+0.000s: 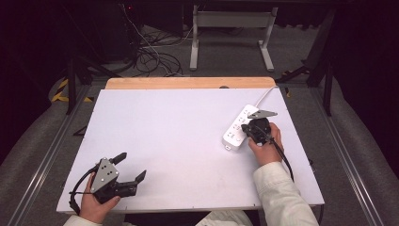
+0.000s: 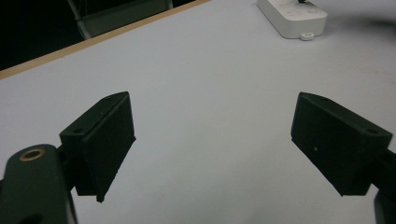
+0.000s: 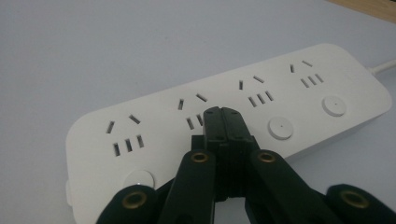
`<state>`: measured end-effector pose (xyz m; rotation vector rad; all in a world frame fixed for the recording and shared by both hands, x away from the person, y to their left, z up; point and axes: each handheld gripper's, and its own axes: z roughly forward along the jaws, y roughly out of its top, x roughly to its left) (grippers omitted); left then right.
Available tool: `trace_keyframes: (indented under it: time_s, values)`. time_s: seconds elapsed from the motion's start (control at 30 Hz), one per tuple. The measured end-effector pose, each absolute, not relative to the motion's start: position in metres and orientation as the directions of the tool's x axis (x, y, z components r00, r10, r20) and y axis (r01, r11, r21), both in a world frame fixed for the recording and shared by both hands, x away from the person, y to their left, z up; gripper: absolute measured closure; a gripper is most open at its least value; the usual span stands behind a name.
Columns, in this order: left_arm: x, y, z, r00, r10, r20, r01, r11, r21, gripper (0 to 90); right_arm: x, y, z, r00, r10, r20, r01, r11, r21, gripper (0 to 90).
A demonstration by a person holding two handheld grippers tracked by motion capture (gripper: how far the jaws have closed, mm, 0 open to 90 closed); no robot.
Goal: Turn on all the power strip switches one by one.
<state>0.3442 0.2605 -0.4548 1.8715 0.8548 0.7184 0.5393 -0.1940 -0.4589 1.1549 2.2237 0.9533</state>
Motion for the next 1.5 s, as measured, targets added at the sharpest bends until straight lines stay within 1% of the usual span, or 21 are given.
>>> trace_keyframes:
  time_s: [0.33, 0.7, 0.97, 1.07, 1.17, 1.23, 1.27, 1.3, 1.5]
  values:
    - [0.344, 0.261, -0.455, 0.589, 0.799, 0.124, 0.259, -0.332, 0.907, 13.8, 0.538, -0.192, -0.460, -0.536, 0.839, -0.090, 0.521, 0.413, 0.747, 90.0]
    - [0.343, 0.261, -0.454, 0.592, 0.796, 0.127, 0.255, -0.335, 0.907, 13.8, 0.539, -0.195, -0.461, -0.531, 0.846, -0.048, 0.540, 0.381, 0.751, 90.0]
    - [0.343, 0.260, -0.454, 0.592, 0.796, 0.131, 0.253, -0.337, 0.907, 13.8, 0.539, -0.194, -0.463, -0.525, 0.850, -0.051, 0.544, 0.381, 0.747, 90.0]
    - [0.343, 0.260, -0.455, 0.590, 0.798, 0.124, 0.257, -0.331, 0.908, 13.8, 0.540, -0.196, -0.463, -0.522, 0.853, -0.024, 0.554, 0.360, 0.750, 90.0]
    - [0.344, 0.261, -0.454, 0.589, 0.798, 0.127, 0.254, -0.332, 0.908, 13.8, 0.537, -0.195, -0.461, -0.529, 0.847, -0.049, 0.529, 0.374, 0.762, 90.0]
    - [0.344, 0.261, -0.455, 0.587, 0.801, 0.115, 0.261, -0.322, 0.910, 13.8, 0.534, -0.197, -0.453, -0.533, 0.845, -0.053, 0.490, 0.359, 0.794, 90.0]
    - [0.345, 0.261, -0.455, 0.588, 0.799, 0.124, 0.258, -0.331, 0.908, 13.8, 0.533, -0.198, -0.447, -0.531, 0.846, -0.050, 0.470, 0.343, 0.813, 90.0]
    - [0.345, 0.261, -0.455, 0.590, 0.798, 0.123, 0.260, -0.331, 0.907, 13.8, 0.532, -0.200, -0.442, -0.528, 0.849, -0.036, 0.466, 0.325, 0.823, 90.0]
    - [0.345, 0.261, -0.455, 0.589, 0.799, 0.123, 0.261, -0.332, 0.906, 13.8, 0.537, -0.204, -0.436, -0.514, 0.857, -0.045, 0.472, 0.327, 0.819, 90.0]
